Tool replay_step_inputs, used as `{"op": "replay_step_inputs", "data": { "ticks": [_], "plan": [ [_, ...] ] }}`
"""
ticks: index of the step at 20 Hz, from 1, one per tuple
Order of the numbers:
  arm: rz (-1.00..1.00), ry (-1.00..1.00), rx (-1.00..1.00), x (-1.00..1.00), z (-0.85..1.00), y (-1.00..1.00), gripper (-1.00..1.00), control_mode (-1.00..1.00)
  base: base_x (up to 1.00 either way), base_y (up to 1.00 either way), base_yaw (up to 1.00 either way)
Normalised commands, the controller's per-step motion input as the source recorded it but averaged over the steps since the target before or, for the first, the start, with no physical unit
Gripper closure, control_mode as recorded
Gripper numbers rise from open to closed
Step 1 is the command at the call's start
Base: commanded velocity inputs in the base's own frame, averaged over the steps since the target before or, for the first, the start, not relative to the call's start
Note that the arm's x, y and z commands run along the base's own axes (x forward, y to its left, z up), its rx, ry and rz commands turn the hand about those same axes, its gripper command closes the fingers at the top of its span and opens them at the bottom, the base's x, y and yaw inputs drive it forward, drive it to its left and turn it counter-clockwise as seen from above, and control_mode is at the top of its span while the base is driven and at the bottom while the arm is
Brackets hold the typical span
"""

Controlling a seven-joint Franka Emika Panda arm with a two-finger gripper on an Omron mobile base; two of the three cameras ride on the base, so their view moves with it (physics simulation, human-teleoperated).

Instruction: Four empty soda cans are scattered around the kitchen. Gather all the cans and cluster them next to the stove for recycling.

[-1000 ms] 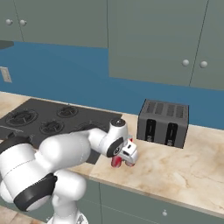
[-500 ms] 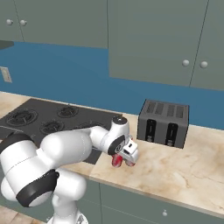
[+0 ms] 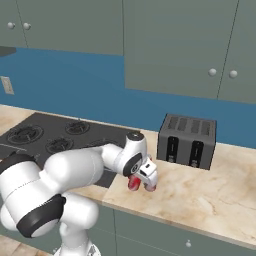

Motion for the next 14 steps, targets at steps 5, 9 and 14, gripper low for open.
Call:
{"op": "replay_step_inputs", "data": {
  "ticks": [5,9,14],
  "plan": [
    [-0.07,0.00,-0.02,-0.19,-0.22,0.16,-1.00,-1.00,0.00,0.00,0.00],
    [-0.07,0.00,-0.02,-0.22,-0.22,0.20,-1.00,-1.00,0.00,0.00,0.00],
    [-0.04,0.00,0.00,-0.12,-0.10,0.13,-1.00,-1.00,0.00,0.00,0.00]
  ]
}}
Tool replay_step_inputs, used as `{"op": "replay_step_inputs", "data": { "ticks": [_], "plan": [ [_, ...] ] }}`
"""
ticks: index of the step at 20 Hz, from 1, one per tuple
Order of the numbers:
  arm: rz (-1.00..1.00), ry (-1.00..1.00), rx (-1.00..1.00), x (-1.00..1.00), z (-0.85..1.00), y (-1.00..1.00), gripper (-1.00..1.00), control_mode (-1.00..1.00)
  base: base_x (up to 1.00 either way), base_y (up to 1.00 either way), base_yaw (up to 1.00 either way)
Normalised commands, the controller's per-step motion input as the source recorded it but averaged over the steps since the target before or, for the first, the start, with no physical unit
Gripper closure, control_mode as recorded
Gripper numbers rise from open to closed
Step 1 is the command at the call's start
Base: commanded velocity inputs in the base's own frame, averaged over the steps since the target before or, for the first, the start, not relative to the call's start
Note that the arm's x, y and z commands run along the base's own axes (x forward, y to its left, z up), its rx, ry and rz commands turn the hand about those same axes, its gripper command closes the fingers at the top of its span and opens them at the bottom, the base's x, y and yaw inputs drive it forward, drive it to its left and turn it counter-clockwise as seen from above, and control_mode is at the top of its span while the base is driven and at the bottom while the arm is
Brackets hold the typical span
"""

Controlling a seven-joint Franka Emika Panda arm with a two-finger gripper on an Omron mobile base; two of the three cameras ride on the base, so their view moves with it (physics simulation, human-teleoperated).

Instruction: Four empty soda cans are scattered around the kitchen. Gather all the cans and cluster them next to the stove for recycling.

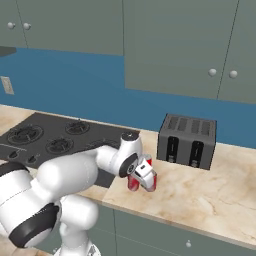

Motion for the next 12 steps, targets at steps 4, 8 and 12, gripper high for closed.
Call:
{"op": "replay_step_inputs", "data": {
  "ticks": [4,8,12],
  "plan": [
    [-0.02,0.00,0.00,-0.02,0.00,0.06,-1.00,-1.00,0.00,0.00,0.00],
    [0.00,0.00,0.00,-0.09,0.04,0.02,-1.00,-1.00,0.00,0.00,0.00],
    [0.00,0.00,0.00,-0.12,0.10,0.00,-1.00,-1.00,0.00,0.00,0.00]
  ]
}}
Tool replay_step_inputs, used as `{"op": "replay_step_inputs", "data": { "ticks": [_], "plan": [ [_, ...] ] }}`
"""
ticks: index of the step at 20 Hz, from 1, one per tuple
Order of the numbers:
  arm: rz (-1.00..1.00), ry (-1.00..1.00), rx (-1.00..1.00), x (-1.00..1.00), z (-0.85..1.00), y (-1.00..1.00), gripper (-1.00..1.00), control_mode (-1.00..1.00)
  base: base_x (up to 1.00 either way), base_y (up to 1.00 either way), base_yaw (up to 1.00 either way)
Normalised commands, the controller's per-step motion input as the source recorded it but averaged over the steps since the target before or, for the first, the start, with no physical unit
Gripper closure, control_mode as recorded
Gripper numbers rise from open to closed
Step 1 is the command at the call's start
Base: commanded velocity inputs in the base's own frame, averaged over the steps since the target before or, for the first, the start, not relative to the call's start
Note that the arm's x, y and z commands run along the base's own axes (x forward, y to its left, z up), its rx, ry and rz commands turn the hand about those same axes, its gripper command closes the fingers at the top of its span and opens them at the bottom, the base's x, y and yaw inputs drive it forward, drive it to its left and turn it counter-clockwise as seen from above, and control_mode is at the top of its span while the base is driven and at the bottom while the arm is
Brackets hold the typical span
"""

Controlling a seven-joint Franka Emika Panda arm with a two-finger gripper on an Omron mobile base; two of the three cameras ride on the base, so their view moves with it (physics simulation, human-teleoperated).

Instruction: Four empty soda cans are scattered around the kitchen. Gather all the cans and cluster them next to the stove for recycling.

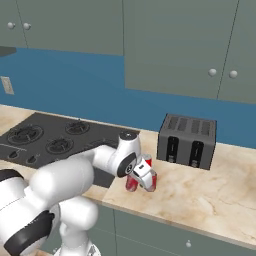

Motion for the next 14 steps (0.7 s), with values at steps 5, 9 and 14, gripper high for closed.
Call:
{"op": "replay_step_inputs", "data": {
  "ticks": [5,9,14],
  "plan": [
    [0.00,0.00,0.00,-0.16,0.17,0.03,-1.00,-1.00,0.00,0.00,0.00],
    [0.00,0.00,0.00,-0.19,0.18,0.13,-1.00,-1.00,0.00,0.00,0.00],
    [0.00,0.00,0.00,-0.15,0.11,0.17,-1.00,-1.00,0.00,0.00,0.00]
  ]
}}
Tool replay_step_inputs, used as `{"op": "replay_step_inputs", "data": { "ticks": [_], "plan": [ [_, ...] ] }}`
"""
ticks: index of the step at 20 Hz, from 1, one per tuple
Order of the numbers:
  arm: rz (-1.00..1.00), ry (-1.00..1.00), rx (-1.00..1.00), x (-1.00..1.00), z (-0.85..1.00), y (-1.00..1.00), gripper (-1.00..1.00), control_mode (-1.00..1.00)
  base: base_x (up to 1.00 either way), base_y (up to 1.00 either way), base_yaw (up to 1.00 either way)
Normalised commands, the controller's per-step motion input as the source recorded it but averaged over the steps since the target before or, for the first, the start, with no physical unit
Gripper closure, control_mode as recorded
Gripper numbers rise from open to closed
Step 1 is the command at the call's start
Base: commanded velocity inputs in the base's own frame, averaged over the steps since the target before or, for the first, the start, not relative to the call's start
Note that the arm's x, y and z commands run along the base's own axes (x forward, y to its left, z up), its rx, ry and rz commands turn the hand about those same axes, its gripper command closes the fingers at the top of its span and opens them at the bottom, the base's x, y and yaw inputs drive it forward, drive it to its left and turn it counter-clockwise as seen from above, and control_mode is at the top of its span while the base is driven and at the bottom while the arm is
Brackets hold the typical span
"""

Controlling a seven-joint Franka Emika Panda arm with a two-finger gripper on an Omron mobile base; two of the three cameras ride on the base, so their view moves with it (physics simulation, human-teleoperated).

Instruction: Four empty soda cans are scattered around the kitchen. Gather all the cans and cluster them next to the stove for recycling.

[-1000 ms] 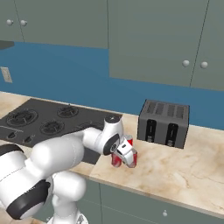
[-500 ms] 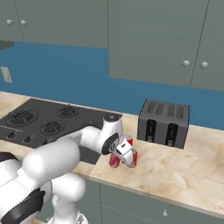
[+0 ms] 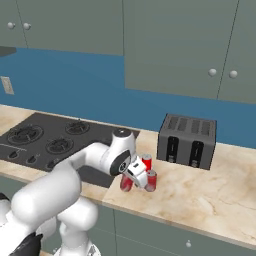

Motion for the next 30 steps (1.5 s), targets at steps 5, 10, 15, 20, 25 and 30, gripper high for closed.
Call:
{"op": "replay_step_inputs", "data": {
  "ticks": [5,10,15,20,25,30],
  "plan": [
    [0.00,-0.10,-0.09,0.01,-0.04,0.10,-1.00,-1.00,0.00,0.00,0.00],
    [0.00,-0.19,-0.15,0.12,-0.13,0.00,-1.00,-1.00,0.00,0.00,0.00],
    [0.00,-0.10,-0.10,0.11,-0.05,0.00,-1.00,-1.00,0.00,0.00,0.00],
    [0.00,0.06,0.00,-0.09,0.23,0.00,-1.00,-1.00,0.00,0.00,0.00],
    [0.00,0.09,0.00,-0.29,0.27,0.01,-1.00,-1.00,0.00,0.00,0.00],
    [0.00,0.00,0.00,-0.42,0.14,0.07,-1.00,-1.00,0.00,0.00,0.00]
  ]
}}
